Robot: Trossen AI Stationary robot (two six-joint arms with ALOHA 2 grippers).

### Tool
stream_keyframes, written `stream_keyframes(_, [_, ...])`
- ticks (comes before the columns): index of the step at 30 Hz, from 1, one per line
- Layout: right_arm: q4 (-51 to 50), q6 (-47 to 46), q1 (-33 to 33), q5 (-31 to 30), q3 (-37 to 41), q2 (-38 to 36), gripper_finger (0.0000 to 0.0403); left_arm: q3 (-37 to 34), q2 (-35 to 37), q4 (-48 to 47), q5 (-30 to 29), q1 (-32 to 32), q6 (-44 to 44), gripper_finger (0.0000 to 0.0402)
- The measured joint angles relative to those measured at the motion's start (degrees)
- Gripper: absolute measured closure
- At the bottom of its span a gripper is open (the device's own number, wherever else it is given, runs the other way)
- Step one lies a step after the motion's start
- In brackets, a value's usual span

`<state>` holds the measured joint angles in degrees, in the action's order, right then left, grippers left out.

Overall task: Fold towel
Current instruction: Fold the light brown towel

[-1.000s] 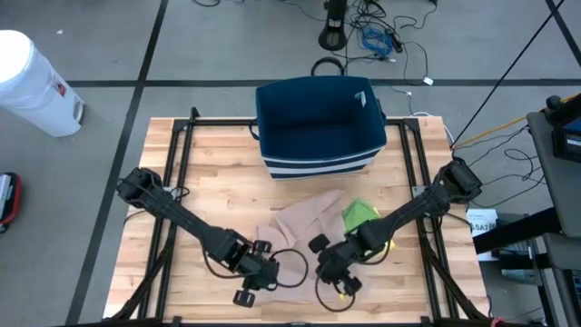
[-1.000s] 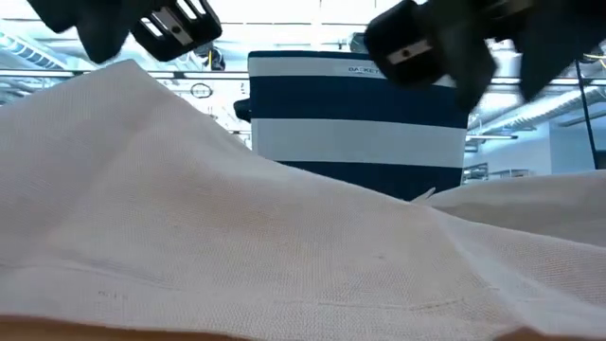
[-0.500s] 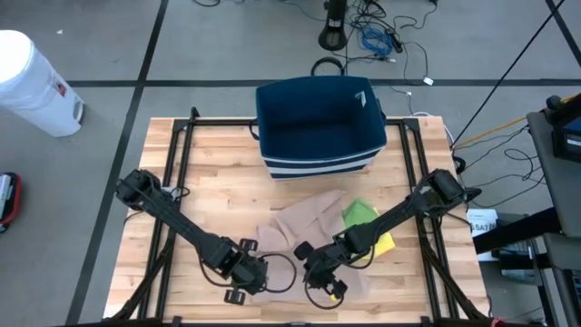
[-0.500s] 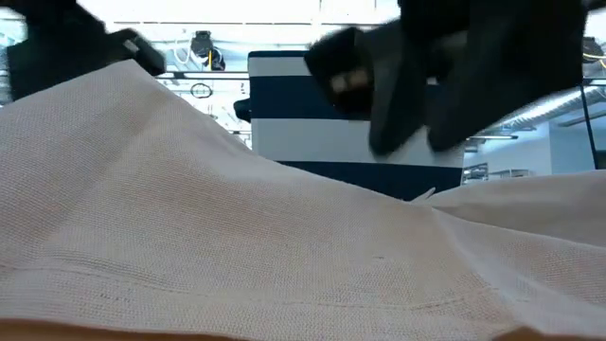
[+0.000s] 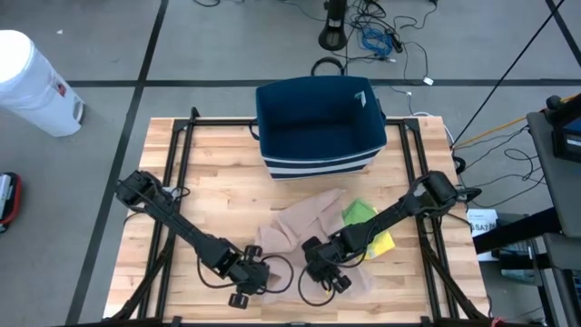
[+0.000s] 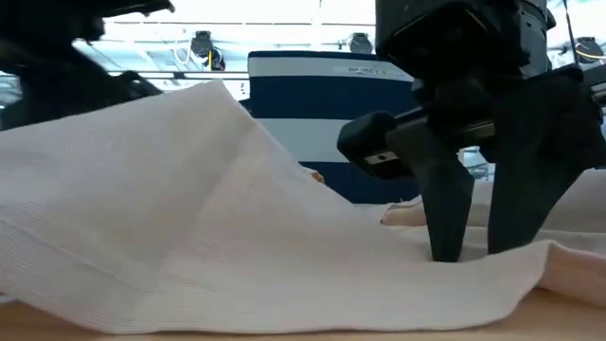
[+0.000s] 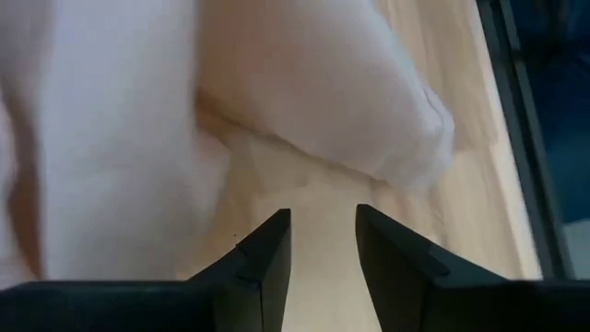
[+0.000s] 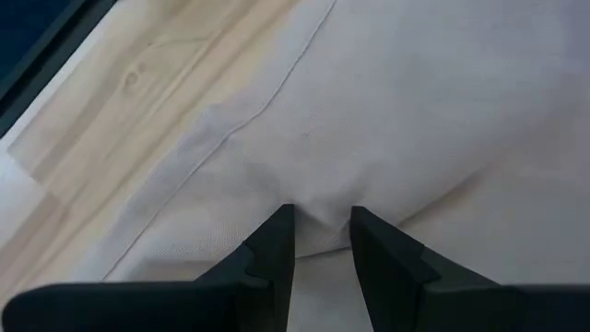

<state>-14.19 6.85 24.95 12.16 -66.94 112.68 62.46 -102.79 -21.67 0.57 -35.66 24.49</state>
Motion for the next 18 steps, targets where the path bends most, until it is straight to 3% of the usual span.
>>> stream_keyframes(5, [-3.77,-1.72,-0.01,0.11,-0.05,-0.29,0.0305,-1.66,-0.52,7.83,-0.69,0.95,-2.94,0.0273])
stream_keyframes(10, [-8.56,-4.25,-0.13,0.26,-0.20,-0.48,0.0305,-2.32,-0.76,9.66,-0.63,2.00,-4.09,0.0273])
stream_keyframes(18, [-12.05,-6.03,-0.15,2.38,0.11,-2.49,0.0305,-2.36,-2.97,17.04,5.74,2.65,-6.02,0.0273])
